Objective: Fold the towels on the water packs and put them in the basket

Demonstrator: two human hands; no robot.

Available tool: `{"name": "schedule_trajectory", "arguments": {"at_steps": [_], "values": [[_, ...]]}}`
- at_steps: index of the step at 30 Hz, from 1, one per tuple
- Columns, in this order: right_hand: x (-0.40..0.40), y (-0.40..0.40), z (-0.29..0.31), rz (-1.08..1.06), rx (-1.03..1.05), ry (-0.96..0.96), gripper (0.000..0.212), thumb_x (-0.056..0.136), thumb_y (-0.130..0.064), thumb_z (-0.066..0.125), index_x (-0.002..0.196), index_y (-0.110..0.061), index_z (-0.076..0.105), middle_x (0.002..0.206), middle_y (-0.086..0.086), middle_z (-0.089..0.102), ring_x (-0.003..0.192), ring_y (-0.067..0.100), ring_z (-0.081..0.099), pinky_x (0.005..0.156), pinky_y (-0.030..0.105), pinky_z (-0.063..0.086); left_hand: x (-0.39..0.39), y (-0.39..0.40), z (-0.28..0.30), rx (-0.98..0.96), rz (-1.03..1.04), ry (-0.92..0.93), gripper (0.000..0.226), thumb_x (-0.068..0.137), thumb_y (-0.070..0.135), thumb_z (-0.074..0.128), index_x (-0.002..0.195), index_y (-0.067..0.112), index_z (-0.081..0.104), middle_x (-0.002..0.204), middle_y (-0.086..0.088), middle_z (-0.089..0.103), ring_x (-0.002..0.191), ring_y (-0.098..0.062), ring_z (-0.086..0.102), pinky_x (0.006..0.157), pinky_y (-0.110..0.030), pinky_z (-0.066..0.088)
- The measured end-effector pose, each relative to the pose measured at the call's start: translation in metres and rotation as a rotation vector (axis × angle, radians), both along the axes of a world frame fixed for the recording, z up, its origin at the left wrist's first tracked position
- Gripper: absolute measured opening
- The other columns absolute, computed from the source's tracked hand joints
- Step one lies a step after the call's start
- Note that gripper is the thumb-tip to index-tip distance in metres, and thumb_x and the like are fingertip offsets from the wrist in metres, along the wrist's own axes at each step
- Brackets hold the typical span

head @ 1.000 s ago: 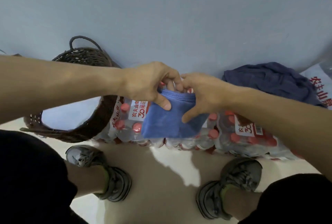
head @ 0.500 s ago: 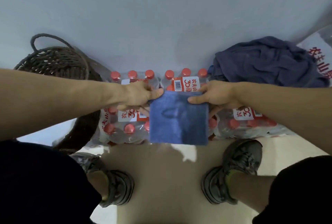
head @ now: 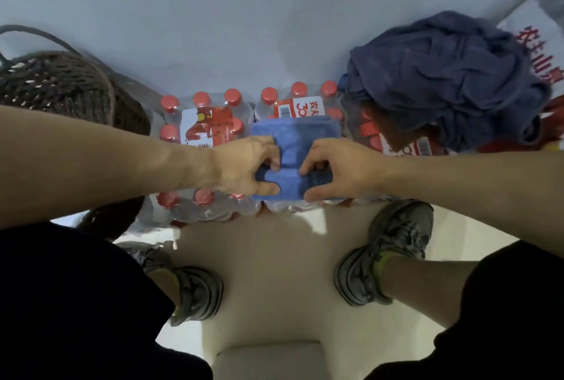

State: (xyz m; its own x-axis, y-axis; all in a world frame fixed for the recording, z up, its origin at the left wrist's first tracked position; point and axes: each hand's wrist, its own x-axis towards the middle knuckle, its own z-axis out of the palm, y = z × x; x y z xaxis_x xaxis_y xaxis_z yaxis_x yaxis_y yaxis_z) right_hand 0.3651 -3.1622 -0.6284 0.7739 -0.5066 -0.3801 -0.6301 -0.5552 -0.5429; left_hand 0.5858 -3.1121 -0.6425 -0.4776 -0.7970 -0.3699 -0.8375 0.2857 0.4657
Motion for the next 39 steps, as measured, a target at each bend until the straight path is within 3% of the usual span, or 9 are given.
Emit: {"name": "schedule_trajectory", "arguments": {"at_steps": [6,11,15,20,24,26,31,35,39], "values": [[-0.019,0.012,-0.011,0.035,-0.123,0.007,0.079,0.058,-0.056,0.086,0.125,-0.022,0.06,0.118,-0.004,0.048,0.108,0.015,0.043,0.094,0.028,0.04,0.003,0.009,0.002,0.009,-0.05,-0.046,0.065,0.069,0.05,0.08,0.119,0.017,0.054,0.116,0.0,0.049,0.103,-0.019,0.052,0.091,-0.033,0.049],[-0.014,0.016,-0.015,0.011,-0.199,-0.073,0.04,0.075,-0.021,0.074,0.113,-0.014,0.066,0.108,0.007,0.057,0.1,0.026,0.052,0.085,0.042,0.046,-0.005,0.016,0.002,-0.138,-0.118,-0.063,0.069,0.072,0.045,0.079,0.125,0.012,0.049,0.121,-0.005,0.049,0.106,-0.021,0.05,0.094,-0.035,0.046],[-0.007,0.002,-0.007,-0.111,-0.118,-0.058,0.016,0.085,-0.019,0.062,0.099,-0.016,0.068,0.09,0.002,0.067,0.082,0.022,0.062,0.068,0.031,0.045,-0.014,0.009,0.005,-0.127,-0.108,-0.083,0.066,0.074,0.043,0.079,0.123,0.006,0.052,0.115,-0.009,0.054,0.101,-0.024,0.052,0.092,-0.037,0.045],[-0.006,-0.011,0.002,-0.187,0.052,0.023,0.016,0.083,-0.028,0.07,0.098,-0.021,0.067,0.091,-0.006,0.068,0.085,0.014,0.064,0.07,0.025,0.048,-0.014,-0.01,0.006,-0.066,0.012,-0.07,0.026,0.082,0.021,0.071,0.104,0.012,0.061,0.095,-0.001,0.063,0.082,-0.019,0.058,0.071,-0.029,0.044],[-0.006,-0.005,0.004,-0.182,0.074,0.07,0.05,0.072,-0.039,0.084,0.11,-0.018,0.059,0.1,-0.001,0.065,0.088,0.017,0.063,0.076,0.035,0.053,-0.006,-0.024,0.012,0.056,0.104,-0.035,0.013,0.089,0.024,0.067,0.098,0.015,0.063,0.085,0.002,0.065,0.076,-0.018,0.061,0.064,-0.025,0.043],[-0.005,-0.005,0.0,-0.167,0.042,0.06,0.046,0.077,-0.028,0.081,0.115,-0.012,0.06,0.106,0.002,0.067,0.096,0.02,0.064,0.082,0.034,0.053,-0.001,-0.029,0.015,0.116,0.14,0.0,0.011,0.092,0.026,0.065,0.094,0.016,0.064,0.079,0.002,0.066,0.069,-0.014,0.062,0.058,-0.02,0.042],[-0.01,-0.019,-0.003,-0.378,0.161,-0.051,0.023,0.078,-0.017,0.078,0.08,-0.028,0.058,0.072,-0.019,0.058,0.06,-0.008,0.057,0.049,0.002,0.036,0.007,-0.036,0.015,0.153,0.228,-0.023,0.015,0.096,0.036,0.057,0.085,0.026,0.053,0.074,0.006,0.062,0.067,-0.012,0.06,0.051,-0.018,0.037],[-0.016,-0.02,-0.013,-0.65,0.357,-0.245,0.022,0.087,-0.02,0.074,0.109,-0.015,0.068,0.091,-0.01,0.068,0.08,0.001,0.063,0.064,0.012,0.049,0.014,-0.035,0.007,0.229,0.382,-0.002,0.029,0.097,0.051,0.045,0.091,0.022,0.046,0.065,0.0,0.069,0.06,-0.016,0.067,0.046,-0.018,0.043],[-0.014,-0.015,-0.023,-0.724,0.272,-0.205,0.011,0.092,-0.026,0.068,0.099,-0.019,0.062,0.086,-0.01,0.064,0.079,0.008,0.059,0.06,0.014,0.045,0.02,-0.033,0.001,0.328,0.487,0.087,0.051,0.076,0.071,0.056,0.095,0.025,0.046,0.064,0.0,0.073,0.055,-0.01,0.07,0.048,-0.018,0.048]]}}
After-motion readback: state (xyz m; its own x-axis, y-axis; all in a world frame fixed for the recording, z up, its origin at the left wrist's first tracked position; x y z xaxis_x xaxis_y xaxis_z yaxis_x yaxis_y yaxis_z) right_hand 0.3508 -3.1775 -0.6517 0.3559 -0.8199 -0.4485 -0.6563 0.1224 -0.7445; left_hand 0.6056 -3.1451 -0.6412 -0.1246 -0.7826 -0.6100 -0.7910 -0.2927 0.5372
